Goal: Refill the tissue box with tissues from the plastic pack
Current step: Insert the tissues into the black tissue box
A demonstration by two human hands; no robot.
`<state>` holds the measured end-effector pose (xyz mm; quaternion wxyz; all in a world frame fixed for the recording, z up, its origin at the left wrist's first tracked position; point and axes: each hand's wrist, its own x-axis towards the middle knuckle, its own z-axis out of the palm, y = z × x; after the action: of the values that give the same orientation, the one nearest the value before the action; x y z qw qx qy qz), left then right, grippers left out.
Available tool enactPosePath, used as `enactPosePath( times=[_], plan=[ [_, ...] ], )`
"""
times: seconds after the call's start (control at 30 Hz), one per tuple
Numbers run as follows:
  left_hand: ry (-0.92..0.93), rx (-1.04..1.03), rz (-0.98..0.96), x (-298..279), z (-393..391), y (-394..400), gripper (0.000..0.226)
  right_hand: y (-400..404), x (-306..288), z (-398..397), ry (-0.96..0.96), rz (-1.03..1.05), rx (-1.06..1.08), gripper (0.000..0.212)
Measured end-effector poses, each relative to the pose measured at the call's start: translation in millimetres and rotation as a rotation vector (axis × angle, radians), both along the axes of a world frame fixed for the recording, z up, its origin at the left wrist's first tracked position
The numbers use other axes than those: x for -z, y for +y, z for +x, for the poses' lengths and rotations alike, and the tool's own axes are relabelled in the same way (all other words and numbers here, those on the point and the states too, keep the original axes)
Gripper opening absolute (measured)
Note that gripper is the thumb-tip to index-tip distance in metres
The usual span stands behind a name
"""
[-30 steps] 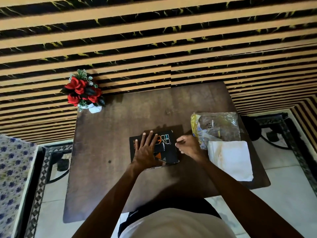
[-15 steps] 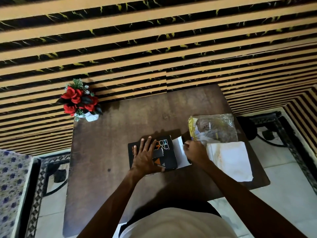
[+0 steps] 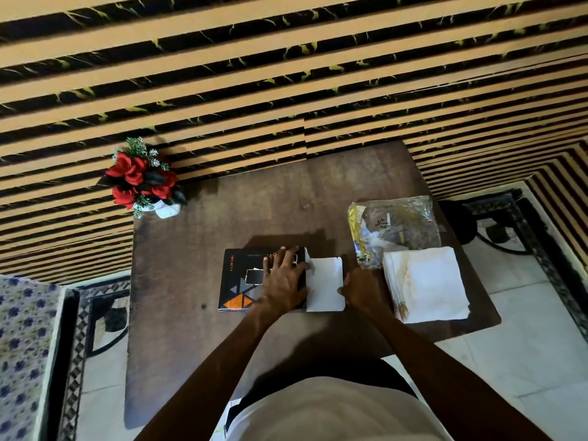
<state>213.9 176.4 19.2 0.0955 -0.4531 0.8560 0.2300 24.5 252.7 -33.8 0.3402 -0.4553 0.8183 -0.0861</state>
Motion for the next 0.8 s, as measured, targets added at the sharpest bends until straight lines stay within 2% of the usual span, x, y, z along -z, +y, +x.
enactPosePath(
  times=[0.13, 0.27, 0.3, 0.4, 0.47, 0.53, 0.6, 0.67, 0.73, 0.8],
  plan=[
    [-0.080, -0.041, -0.028, -2, -16, 5, 0.059, 6, -9, 0, 0.047, -0.043, 0.054, 0.031],
    [-0.278, 0.056, -0.001, 6, -23, 7, 0.101, 11, -40, -23, 0.018, -0.325, 0.317, 0.009],
    [-0.310, 0.073, 0.007, 8, -32, 8, 0.110, 20, -48, -40, 0.023, -0.397, 0.391, 0.010],
    [-0.396, 0.052, 0.010, 8, -34, 6, 0.125, 39, -52, -80, 0.124, -0.479, 0.526, 0.027],
    [-0.432, 0.055, 0.002, 9, -41, 7, 0.128, 56, -47, -115, 0.191, -0.369, 0.590, 0.046],
    [-0.455, 0.060, 0.013, 8, -48, 6, 0.130, 70, -41, -147, 0.199, -0.164, 0.561, 0.072],
    [-0.478, 0.072, 0.016, 8, -61, 9, 0.131, 83, -35, -173, 0.079, 0.006, 0.560, 0.091],
    [-0.496, 0.062, 0.018, 8, -72, 15, 0.132, 90, -30, -192, -0.115, 0.067, 0.590, 0.092],
    [-0.513, 0.050, 0.013, 7, -81, 21, 0.133, 93, -26, -201, -0.307, 0.015, 0.632, 0.070],
    [-0.517, 0.030, 0.013, 6, -88, 26, 0.134, 93, -25, -208, -0.401, -0.018, 0.607, 0.052]
  ],
)
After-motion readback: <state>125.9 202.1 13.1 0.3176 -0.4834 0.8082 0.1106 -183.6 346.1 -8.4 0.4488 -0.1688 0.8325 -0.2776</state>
